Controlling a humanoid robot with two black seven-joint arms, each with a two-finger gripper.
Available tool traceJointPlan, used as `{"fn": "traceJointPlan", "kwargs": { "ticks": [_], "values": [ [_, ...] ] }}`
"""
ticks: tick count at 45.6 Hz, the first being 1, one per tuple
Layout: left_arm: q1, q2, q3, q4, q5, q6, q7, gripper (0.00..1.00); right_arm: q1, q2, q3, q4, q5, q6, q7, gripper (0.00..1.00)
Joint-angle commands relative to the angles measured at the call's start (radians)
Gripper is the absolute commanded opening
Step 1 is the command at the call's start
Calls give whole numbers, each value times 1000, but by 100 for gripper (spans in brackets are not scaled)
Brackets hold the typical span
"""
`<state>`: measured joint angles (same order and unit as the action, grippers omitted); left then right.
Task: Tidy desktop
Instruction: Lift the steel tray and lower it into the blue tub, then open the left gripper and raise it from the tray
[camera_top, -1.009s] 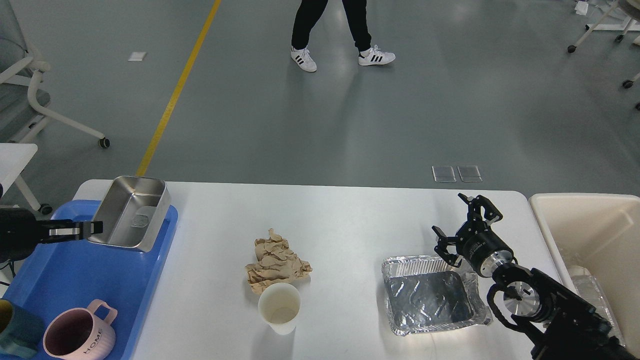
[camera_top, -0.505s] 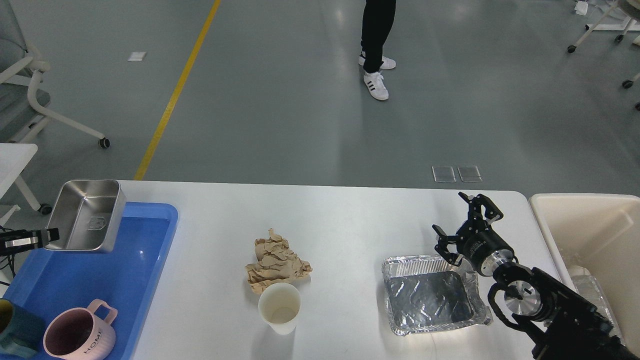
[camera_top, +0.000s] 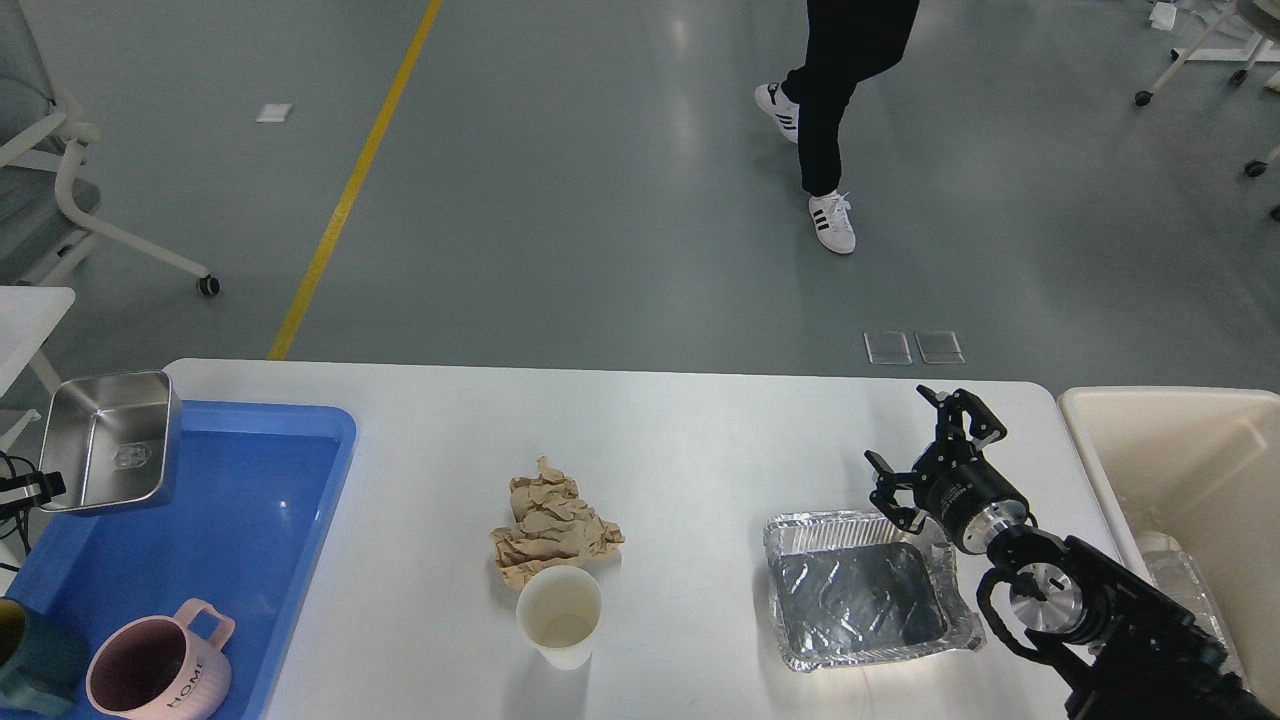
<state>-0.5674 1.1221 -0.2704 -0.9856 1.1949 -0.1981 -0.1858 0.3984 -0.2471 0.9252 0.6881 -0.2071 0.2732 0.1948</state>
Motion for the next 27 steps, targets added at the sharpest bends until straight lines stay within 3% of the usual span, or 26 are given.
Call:
{"fn": "traceJointPlan", "kwargs": {
  "ticks": [1, 11, 27],
  "values": [
    [15, -71, 0, 73, 3, 14, 0, 6, -1, -1, 0, 1, 0, 0, 0, 100],
    [34, -191, 0, 143, 9, 25, 0, 7, -1, 0, 0, 2, 0, 0, 0, 100],
    [54, -254, 2, 179, 8, 40, -1, 12, -1, -20, 3, 1, 0, 0, 0, 100]
  ]
}}
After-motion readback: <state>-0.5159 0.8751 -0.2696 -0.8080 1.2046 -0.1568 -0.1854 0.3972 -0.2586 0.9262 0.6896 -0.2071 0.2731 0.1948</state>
